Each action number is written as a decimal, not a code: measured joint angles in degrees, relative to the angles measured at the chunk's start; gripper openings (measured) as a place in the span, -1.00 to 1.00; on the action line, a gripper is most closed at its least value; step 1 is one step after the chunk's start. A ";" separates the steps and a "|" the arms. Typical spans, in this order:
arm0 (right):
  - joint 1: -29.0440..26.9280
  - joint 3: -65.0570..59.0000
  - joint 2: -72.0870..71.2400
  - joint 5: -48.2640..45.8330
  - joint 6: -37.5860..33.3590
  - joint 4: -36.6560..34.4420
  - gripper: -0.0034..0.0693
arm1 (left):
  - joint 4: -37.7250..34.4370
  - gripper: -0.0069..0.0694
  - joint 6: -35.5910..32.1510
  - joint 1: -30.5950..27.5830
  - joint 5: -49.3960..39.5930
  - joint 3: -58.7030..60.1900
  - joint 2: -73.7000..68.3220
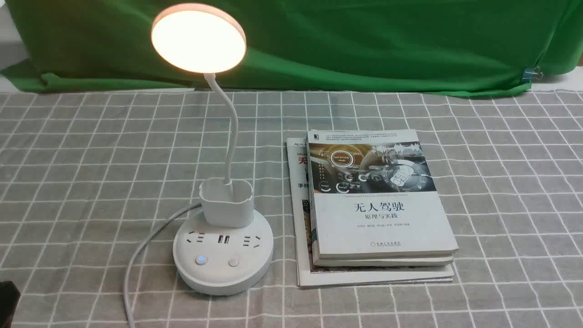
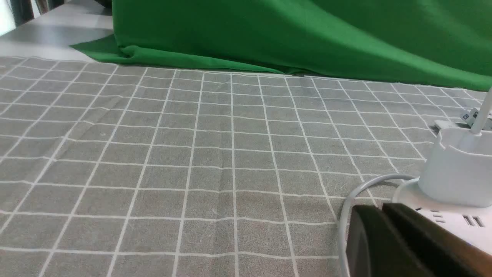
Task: Turn off the desk lamp on the grey coffee tablecloth by hand.
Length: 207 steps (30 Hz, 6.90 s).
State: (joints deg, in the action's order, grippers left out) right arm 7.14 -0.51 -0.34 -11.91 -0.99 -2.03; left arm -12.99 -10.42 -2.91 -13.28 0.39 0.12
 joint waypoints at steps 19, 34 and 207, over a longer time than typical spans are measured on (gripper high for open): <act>0.00 0.00 0.00 0.00 0.00 0.00 -0.81 | 0.00 -0.77 0.00 0.00 0.14 0.00 0.00; 0.00 0.00 0.00 0.00 0.00 0.00 -0.81 | -24.15 -0.77 10.42 0.00 15.42 -0.52 -0.05; 0.00 0.00 0.00 0.00 0.00 0.00 -0.81 | 13.59 -0.82 5.75 33.17 14.14 -17.28 -36.64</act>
State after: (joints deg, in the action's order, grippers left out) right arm 7.14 -0.51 -0.34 -11.91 -0.99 -2.03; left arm 0.60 -4.67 30.26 0.86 -16.89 -36.52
